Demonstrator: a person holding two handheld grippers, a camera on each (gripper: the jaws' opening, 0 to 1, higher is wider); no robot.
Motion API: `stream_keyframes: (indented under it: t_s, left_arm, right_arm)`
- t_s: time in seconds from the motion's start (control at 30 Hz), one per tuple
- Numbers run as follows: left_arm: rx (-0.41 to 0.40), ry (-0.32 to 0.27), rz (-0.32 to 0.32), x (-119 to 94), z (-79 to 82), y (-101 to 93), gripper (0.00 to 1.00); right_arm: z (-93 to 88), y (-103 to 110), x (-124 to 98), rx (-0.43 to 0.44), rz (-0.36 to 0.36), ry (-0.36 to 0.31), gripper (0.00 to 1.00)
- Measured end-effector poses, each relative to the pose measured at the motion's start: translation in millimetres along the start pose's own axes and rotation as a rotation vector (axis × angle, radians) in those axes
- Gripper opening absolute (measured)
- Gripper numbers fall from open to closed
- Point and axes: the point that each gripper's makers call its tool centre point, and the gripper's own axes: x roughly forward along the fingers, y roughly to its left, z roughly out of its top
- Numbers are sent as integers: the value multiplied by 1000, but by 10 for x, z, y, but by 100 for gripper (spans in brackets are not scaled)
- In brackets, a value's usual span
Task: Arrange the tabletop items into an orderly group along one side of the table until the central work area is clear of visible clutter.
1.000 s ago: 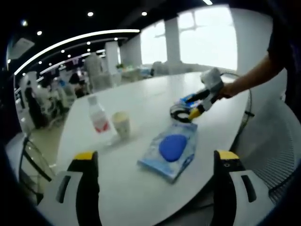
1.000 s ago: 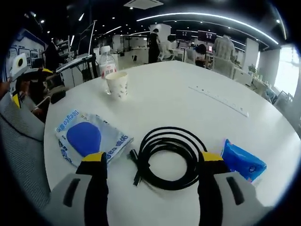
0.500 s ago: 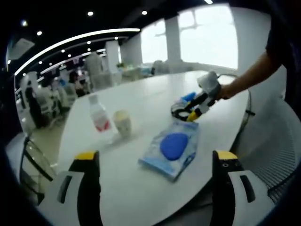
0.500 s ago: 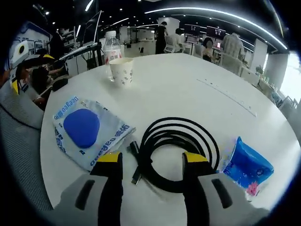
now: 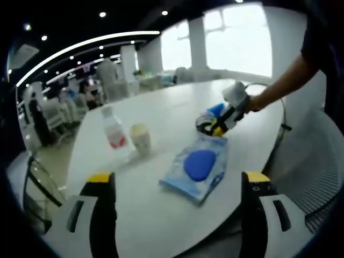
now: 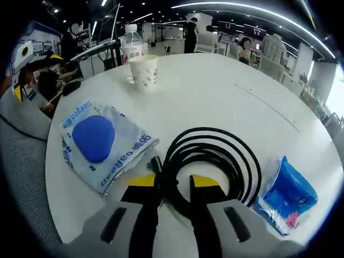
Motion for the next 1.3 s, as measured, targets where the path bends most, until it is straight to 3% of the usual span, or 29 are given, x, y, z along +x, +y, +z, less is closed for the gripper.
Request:
stream_keyframes:
  t_s: [0.17, 0.53, 1.3]
  left_arm:
    - [2, 5, -4, 3, -4, -12, 93]
    - [8, 11, -9, 6, -23, -14, 93]
    - [14, 10, -17, 14, -23, -28, 93]
  right_arm:
    - [19, 30, 26, -16, 11, 6, 12]
    - [41, 49, -6, -46, -17, -1, 10]
    - [413, -3, -343, -72, -87, -119, 9]
